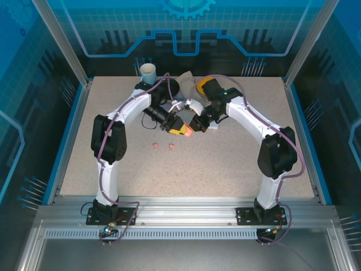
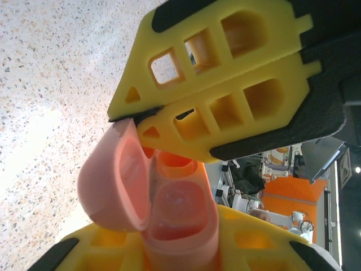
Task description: Insert the wireless bluetooth earbuds into the charging case
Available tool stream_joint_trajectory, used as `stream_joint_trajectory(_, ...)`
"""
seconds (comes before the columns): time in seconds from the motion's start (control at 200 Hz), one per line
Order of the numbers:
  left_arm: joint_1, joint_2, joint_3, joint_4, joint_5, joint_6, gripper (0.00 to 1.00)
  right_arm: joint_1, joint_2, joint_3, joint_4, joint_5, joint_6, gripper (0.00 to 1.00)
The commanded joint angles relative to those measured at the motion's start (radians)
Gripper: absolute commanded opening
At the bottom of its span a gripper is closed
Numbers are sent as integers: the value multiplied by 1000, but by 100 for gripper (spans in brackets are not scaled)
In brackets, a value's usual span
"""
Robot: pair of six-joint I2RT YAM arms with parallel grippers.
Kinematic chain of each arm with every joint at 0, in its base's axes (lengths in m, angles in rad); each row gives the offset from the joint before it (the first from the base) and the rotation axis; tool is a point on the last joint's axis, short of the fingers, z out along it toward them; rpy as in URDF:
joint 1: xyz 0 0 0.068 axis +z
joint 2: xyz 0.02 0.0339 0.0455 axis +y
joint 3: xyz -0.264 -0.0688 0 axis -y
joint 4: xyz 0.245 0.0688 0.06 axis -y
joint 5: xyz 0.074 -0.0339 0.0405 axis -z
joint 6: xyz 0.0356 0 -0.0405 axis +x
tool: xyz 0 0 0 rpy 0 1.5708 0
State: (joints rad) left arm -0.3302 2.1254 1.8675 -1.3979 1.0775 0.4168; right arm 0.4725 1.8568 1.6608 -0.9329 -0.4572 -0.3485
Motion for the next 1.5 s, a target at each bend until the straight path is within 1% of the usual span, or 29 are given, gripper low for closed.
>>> stream_joint_trajectory(0.0, -11, -14, 3, 50, 40, -23, 27, 21, -47, 9, 11, -6, 5, 0)
stream_joint_trajectory(0.105, -10, -19, 2, 69, 39, -39, 36, 21, -53, 12, 13, -9, 7, 0)
stream_joint_trajectory(0.175, -10, -19, 5, 77, 40, -46, 39, 22, -50, 16, 9, -7, 6, 0)
stream_joint_trajectory(0.465, -10, -19, -1, 91, 42, -56, 37, 26, -42, 17, 12, 4, 11, 0)
stream_joint_trajectory(0.81, -10, -57, -32, 76, 59, -32, 40, 8, -17, 23, 20, 15, 12, 0)
stream_joint_trajectory(0.88, -10, -61, -41, 79, 61, -30, 39, 6, -15, 28, 20, 17, 14, 0)
stream_joint_trajectory(0.98, -8, -64, -50, 80, 61, -29, 35, 3, -13, 28, 20, 20, 15, 0)
stream_joint_trajectory(1.351, -6, -71, -61, 103, 56, -41, 30, 3, -10, 25, 23, 28, 18, 0)
stream_joint_trajectory(1.431, -6, -76, -65, 117, 56, -50, 27, 2, -10, 24, 25, 25, 19, 0)
stream_joint_trajectory(1.496, -6, -82, -70, 134, 53, -62, 23, 1, -13, 26, 26, 26, 22, 0)
